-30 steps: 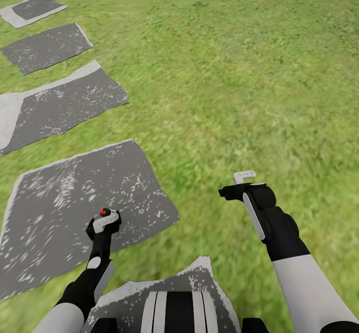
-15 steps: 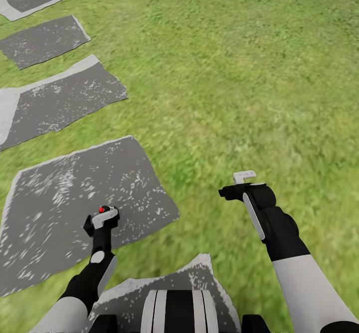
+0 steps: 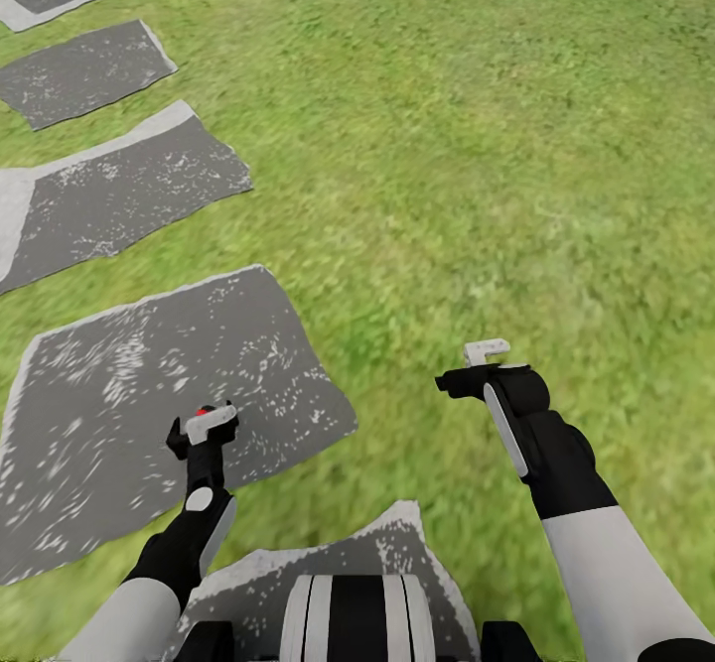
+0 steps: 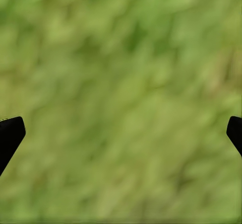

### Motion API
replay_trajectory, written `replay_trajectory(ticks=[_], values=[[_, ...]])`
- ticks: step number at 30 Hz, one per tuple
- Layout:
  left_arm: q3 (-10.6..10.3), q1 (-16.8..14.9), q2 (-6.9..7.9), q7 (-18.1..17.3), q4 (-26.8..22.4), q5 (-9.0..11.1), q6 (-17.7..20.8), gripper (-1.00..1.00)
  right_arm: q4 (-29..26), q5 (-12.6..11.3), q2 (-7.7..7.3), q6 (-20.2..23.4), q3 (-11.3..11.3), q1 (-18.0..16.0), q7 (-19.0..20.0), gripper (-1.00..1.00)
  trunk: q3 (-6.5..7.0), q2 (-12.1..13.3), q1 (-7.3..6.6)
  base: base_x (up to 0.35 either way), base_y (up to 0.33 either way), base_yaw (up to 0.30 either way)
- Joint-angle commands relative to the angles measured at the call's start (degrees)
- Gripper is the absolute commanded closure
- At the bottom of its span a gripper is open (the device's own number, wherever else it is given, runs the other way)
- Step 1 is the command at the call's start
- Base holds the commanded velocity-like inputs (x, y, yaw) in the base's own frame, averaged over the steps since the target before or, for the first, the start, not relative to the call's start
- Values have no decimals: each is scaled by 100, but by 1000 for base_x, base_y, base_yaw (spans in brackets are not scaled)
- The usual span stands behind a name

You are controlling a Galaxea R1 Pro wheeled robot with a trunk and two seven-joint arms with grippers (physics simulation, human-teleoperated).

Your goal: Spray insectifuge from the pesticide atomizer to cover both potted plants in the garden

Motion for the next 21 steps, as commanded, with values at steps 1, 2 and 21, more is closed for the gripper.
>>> replay_trajectory(ticks=[1, 2, 21], values=[[-2, -29, -6, 1, 11, -5, 49, -100, 0, -2, 0, 2, 0, -1, 0, -100, -23, -2, 2, 0, 0, 0], [-5, -49, -9, 1, 17, -8, 74, -100, 0, 0, 0, 2, 0, 0, 0, -100, -45, -3, 5, 0, 0, 0], [-1, -121, -45, -54, 173, 15, 63, -100, 0, -1, 0, 3, 0, 0, 0, -100, -200, -12, 23, 0, 0, 0]])
